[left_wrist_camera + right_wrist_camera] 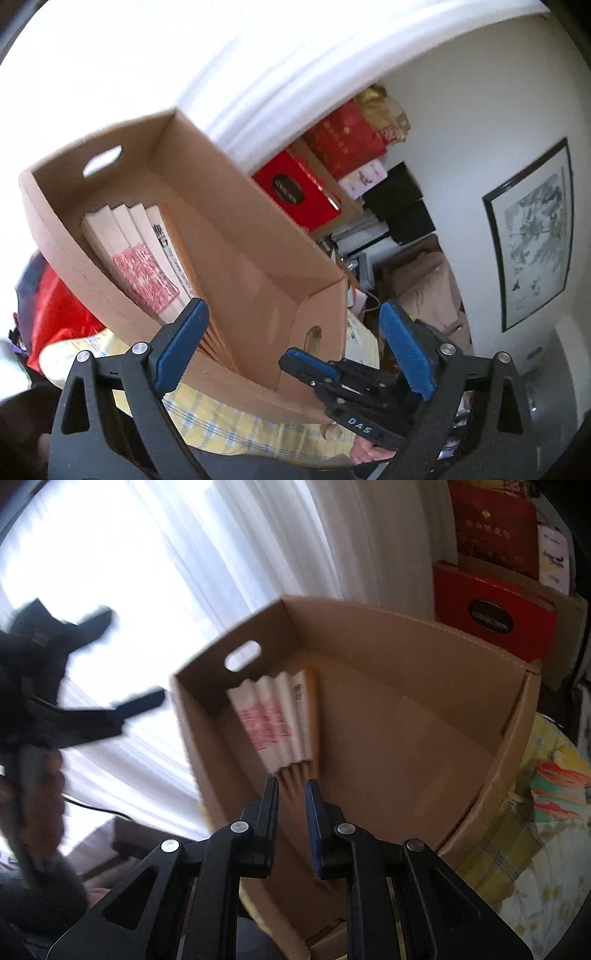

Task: Organize objects
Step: 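Lift the wooden fan with the right gripper and lower it into the cardboard box, then open the right gripper and withdraw it from the box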

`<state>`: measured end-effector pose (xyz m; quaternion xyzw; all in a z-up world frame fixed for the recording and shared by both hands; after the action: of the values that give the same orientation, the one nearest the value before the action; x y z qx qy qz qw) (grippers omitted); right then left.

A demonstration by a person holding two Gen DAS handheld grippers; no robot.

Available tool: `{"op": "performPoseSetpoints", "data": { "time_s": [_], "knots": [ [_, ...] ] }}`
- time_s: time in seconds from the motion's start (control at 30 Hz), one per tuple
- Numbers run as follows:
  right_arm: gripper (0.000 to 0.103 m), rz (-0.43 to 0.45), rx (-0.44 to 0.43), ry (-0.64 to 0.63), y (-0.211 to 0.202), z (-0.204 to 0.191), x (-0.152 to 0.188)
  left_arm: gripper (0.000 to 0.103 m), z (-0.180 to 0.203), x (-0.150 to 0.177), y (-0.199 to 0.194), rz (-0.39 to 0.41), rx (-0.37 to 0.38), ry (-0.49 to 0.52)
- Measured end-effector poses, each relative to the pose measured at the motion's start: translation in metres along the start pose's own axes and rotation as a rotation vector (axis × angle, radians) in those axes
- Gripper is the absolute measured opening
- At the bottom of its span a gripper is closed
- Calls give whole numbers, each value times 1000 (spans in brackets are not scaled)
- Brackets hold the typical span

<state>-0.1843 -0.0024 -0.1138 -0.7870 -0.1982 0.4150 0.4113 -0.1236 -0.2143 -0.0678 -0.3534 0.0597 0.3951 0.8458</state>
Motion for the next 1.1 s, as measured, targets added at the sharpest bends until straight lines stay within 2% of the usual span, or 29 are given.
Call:
{"op": "performPoseSetpoints", "data": {
  "time_s": [0.17,0.3,0.43,0.63,0.77,0.87,0.93,1.0,1.1],
  "knots": [
    [16,27,15,-13,-6,-7,1,95,16,1,-3,-9,-32,71],
    [29,49,59,-7,-18,-12,5,95,23,13,2,-51,-49,111],
    [36,74,124,8,-32,-12,13,96,29,25,10,-93,-60,131],
    [47,96,168,60,-53,-7,29,96,41,42,20,-134,-88,173],
    [63,118,199,95,-69,-4,43,96,53,54,27,-160,-97,209],
    [68,133,232,122,-81,-1,54,97,62,64,31,-179,-97,235],
    [72,146,246,138,-90,1,62,102,69,71,35,-196,-94,251],
    [79,157,261,159,-98,5,70,103,75,79,38,-216,-81,263],
    [81,178,290,207,-114,14,85,103,85,92,43,-245,-64,281]
  ]
}}
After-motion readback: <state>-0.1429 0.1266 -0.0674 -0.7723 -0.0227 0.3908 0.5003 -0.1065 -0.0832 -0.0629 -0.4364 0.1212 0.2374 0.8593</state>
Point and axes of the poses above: each gripper's, at about its wrist camera, not at the fingertips, and y roughly the way its jaws point, z to its right, x to its underside, the point moved 2 cm from there along y, roughly the way its jaws point, and after that the axes turned 7 degrees about -z, right-handed, at the moved point
